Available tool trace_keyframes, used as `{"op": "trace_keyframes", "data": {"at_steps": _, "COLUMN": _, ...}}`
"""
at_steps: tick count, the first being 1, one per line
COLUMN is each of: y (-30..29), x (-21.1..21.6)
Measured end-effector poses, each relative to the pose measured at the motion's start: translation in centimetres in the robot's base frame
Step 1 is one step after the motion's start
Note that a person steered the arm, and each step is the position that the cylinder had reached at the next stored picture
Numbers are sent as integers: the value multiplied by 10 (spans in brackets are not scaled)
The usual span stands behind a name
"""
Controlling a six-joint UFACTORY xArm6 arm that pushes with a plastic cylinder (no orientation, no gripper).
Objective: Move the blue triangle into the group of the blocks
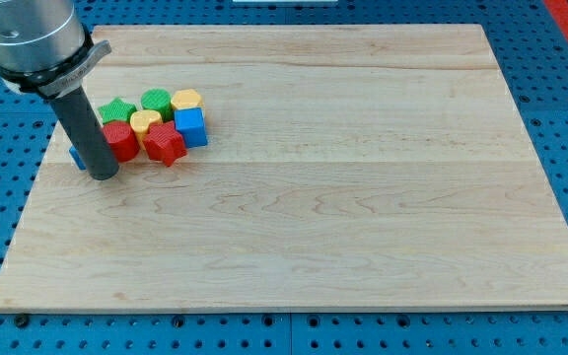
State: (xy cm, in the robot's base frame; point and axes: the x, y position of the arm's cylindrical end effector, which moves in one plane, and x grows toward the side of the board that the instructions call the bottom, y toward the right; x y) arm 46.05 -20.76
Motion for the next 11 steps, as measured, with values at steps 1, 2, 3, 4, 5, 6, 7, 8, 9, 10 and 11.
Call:
{"op": "trace_keyframes", "data": {"at_steps": 1, "y": 0, "x": 0}}
{"op": "trace_keyframes", "data": {"at_steps": 2, "y": 1, "x": 16}}
{"op": "trace_keyframes", "data": {"at_steps": 3, "y": 10, "x": 66}}
{"op": "trace_keyframes", "data": {"at_steps": 4, "y": -4, "x": 71}}
{"op": "trace_keyframes", "data": {"at_steps": 5, "y": -45, "x": 46}}
{"op": "trace_keyframes", "data": {"at_steps": 6, "y": -59, "x": 27}}
{"op": "trace_keyframes", "data": {"at_steps": 7, "y": -68, "x": 21}}
{"op": "trace_keyframes", "data": {"at_steps": 8, "y": -73, "x": -3}}
{"op": "trace_keyframes", "data": {"at_steps": 9, "y": -31, "x": -20}}
{"op": "trace_keyframes", "data": {"at_steps": 10, "y": 24, "x": -22}}
{"op": "trace_keyframes", "data": {"at_steps": 11, "y": 26, "x": -29}}
